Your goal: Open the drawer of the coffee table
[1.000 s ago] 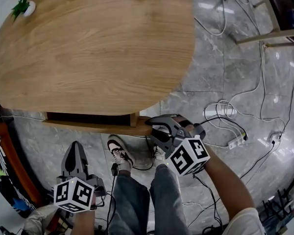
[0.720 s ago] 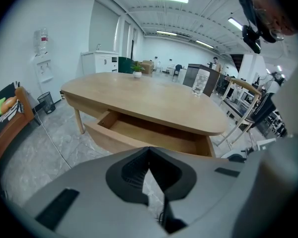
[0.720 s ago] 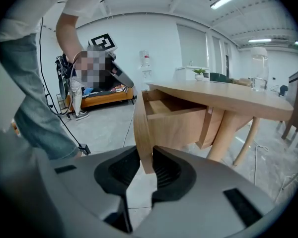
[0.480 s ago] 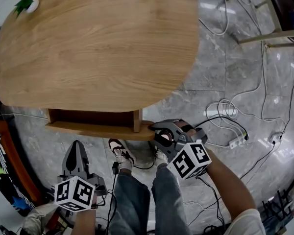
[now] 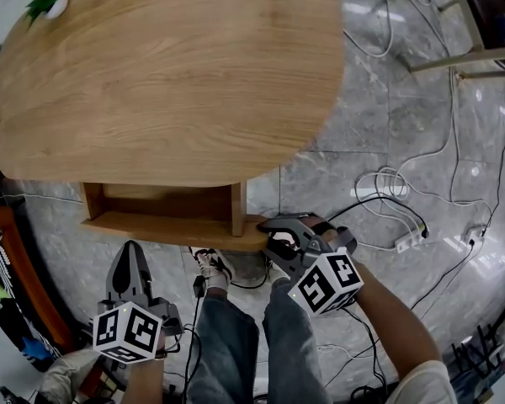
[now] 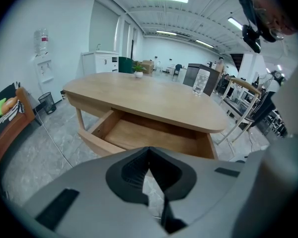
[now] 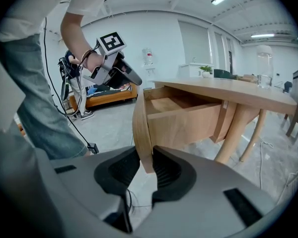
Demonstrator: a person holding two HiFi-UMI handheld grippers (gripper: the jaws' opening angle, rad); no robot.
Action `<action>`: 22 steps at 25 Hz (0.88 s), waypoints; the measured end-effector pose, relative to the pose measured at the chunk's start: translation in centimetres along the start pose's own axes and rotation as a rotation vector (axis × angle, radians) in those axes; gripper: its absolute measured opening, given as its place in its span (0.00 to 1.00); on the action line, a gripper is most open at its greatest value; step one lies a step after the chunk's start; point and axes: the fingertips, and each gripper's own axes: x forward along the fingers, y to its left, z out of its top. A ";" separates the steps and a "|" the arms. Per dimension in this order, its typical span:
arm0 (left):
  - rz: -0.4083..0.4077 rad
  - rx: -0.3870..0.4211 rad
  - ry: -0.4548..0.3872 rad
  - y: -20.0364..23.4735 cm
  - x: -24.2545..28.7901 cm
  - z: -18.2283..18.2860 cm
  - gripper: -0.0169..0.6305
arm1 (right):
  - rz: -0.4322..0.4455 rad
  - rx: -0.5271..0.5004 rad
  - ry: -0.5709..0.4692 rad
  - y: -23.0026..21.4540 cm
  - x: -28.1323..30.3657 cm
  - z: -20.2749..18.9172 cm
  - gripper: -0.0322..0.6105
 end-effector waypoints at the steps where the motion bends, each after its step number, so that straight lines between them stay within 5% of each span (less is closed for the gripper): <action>1: 0.001 0.000 -0.001 0.0 -0.1 -0.1 0.01 | 0.001 0.001 0.001 0.2 0.0 -0.1 0.18; 22: 0.013 -0.009 -0.015 1.4 -1.7 -0.9 0.01 | 0.017 0.007 0.009 4.3 0.3 -1.2 0.18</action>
